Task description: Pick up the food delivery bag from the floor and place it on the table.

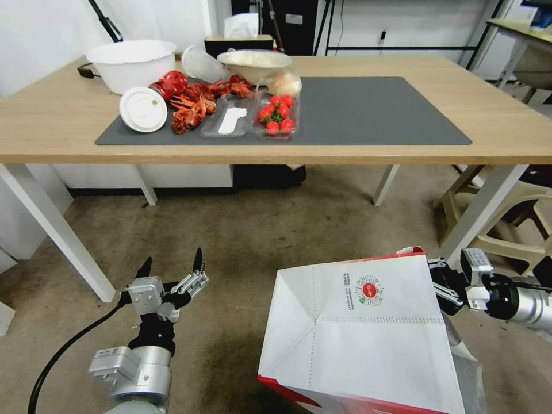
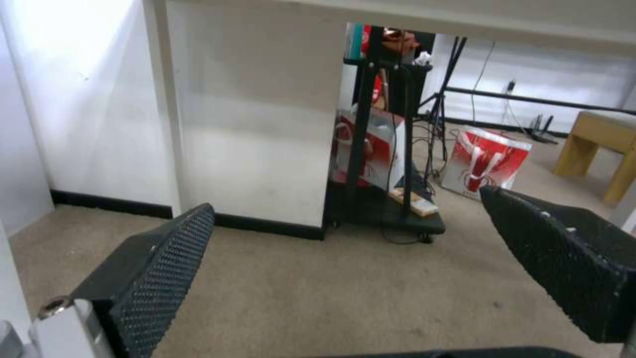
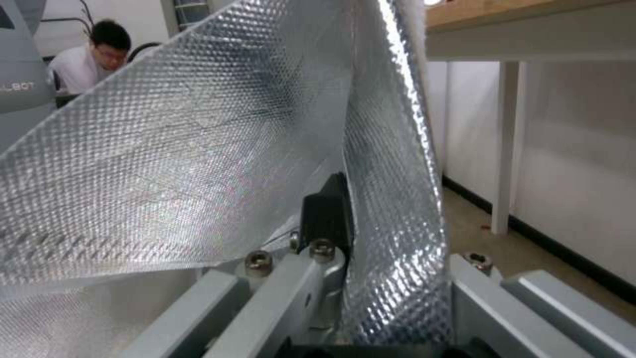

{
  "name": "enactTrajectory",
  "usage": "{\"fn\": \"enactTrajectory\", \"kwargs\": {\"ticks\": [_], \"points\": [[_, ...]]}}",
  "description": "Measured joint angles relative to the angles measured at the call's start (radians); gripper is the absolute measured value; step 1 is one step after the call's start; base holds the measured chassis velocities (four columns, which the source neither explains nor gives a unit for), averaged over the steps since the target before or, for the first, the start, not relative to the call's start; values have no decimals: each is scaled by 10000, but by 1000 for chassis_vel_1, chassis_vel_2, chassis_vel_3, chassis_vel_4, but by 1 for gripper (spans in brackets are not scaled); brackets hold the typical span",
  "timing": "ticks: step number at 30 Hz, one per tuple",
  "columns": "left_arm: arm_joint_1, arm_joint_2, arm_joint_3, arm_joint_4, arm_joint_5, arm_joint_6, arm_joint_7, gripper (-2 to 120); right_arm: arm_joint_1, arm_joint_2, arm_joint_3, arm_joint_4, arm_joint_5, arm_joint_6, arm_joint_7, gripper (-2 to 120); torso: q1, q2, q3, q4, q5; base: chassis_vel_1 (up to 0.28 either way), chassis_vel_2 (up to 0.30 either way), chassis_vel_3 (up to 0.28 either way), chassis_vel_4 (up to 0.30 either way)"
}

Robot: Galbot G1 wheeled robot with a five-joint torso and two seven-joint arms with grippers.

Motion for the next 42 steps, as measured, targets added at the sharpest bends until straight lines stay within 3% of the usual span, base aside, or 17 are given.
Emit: {"fn": "enactTrajectory", "kwargs": {"ticks": [42], "points": [[82, -7, -27, -46, 50, -84, 87, 100, -196, -3, 157, 115, -251, 79, -144, 0, 585, 1776, 1188, 0, 0, 0, 0, 0, 0]]}}
